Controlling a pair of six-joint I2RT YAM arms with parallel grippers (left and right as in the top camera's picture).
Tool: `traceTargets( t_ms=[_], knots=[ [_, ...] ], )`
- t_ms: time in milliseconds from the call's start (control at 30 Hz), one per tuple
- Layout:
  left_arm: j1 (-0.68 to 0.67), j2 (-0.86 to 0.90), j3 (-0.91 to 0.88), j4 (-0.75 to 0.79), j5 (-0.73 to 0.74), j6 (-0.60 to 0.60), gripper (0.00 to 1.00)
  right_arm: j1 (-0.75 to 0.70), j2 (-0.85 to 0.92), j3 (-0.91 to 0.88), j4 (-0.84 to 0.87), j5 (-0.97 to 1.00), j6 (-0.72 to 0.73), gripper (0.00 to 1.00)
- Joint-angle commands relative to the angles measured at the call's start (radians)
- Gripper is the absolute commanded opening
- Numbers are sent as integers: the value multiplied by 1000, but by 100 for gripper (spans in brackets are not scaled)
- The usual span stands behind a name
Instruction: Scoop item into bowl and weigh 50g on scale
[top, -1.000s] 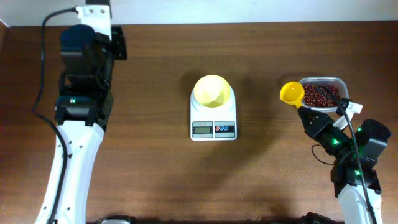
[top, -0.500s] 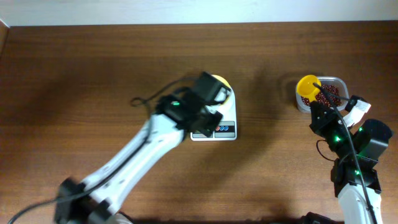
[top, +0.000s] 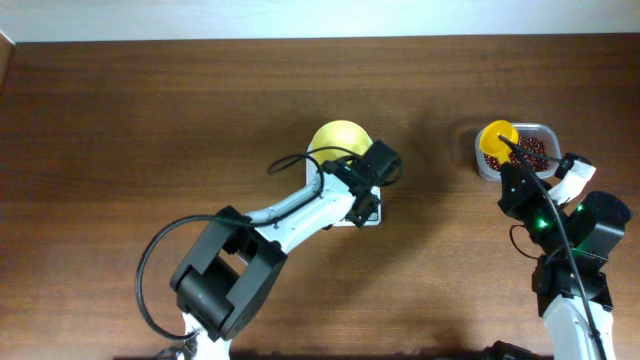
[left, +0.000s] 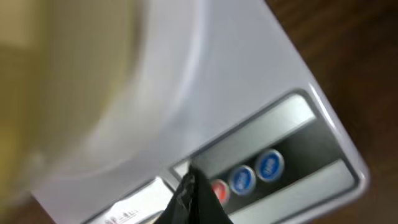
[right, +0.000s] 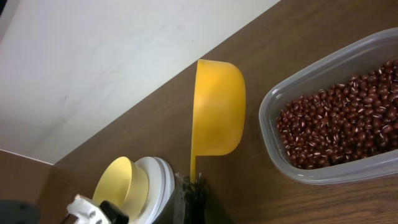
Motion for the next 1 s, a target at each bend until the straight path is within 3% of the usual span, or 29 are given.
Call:
traceTargets(
  t_ms=[0,200,967],
  knots=[
    [25,20,0,18,-11,-18,0,-6,-4,15,3,9,-14,4],
    [4,22,0,17,45,80,0,-6,-4,15,3,9,-14,4],
    [-20,22,0,-9,57,118,0,-6,-3,15,-21,8,-14,4]
  ],
)
